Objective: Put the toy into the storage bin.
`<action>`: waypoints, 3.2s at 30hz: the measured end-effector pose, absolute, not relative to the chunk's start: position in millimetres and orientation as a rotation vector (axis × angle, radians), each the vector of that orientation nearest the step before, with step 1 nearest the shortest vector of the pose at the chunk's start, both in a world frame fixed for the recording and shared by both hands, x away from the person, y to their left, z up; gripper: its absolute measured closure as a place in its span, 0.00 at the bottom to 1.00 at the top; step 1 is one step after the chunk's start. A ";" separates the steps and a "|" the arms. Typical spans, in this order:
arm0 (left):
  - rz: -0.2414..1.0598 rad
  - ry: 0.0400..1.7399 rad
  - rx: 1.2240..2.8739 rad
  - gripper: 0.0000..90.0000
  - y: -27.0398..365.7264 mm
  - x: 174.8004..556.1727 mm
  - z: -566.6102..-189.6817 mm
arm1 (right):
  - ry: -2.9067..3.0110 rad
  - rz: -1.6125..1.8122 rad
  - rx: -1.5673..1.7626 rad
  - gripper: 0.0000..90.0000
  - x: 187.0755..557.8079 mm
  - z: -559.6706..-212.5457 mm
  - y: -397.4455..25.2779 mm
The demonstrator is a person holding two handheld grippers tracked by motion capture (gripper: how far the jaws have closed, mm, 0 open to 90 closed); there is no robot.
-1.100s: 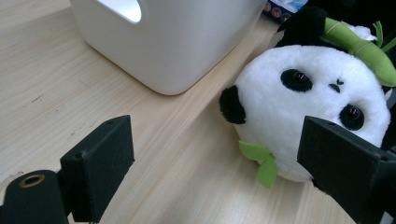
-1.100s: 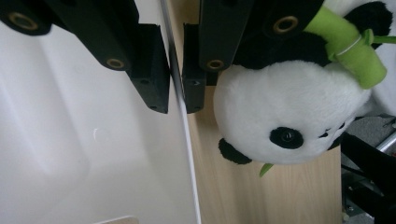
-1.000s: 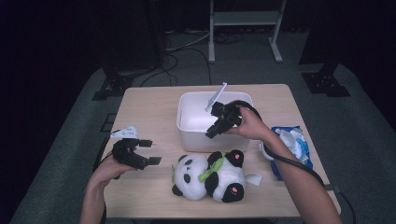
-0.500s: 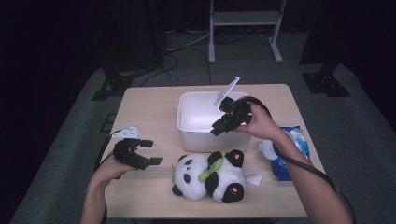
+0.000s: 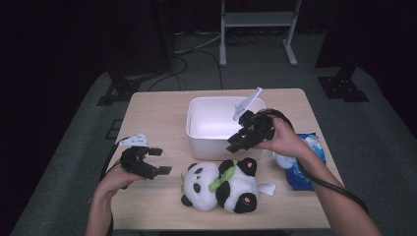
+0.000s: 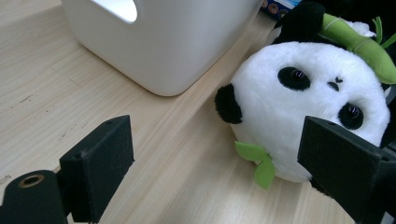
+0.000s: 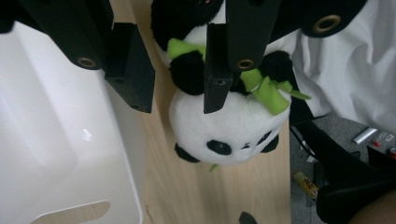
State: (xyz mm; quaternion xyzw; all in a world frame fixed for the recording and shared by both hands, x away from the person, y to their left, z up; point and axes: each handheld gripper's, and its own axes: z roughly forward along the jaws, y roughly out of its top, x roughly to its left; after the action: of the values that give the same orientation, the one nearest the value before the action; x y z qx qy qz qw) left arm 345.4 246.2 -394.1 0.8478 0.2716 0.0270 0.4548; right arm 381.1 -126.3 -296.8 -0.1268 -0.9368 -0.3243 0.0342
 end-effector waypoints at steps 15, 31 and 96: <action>0.056 0.669 2.093 0.10 245.4 345.6 -395.9 | -2.809 -0.979 -0.320 0.69 345.8 -323.8 -133.6; 0.049 0.676 2.093 0.10 247.1 346.5 -397.4 | -2.801 -0.928 -0.235 0.63 330.0 -341.0 -116.2; 0.035 0.716 2.058 0.10 257.2 349.7 -402.5 | -2.753 -0.762 -0.166 0.80 346.6 -338.9 -78.4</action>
State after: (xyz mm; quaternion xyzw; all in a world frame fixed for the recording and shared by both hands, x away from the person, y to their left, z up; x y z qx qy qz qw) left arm 349.7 257.2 -402.5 0.8371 0.2911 0.0141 0.4629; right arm 346.6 -78.4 -338.9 -0.0576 -0.9526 -0.2639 0.1397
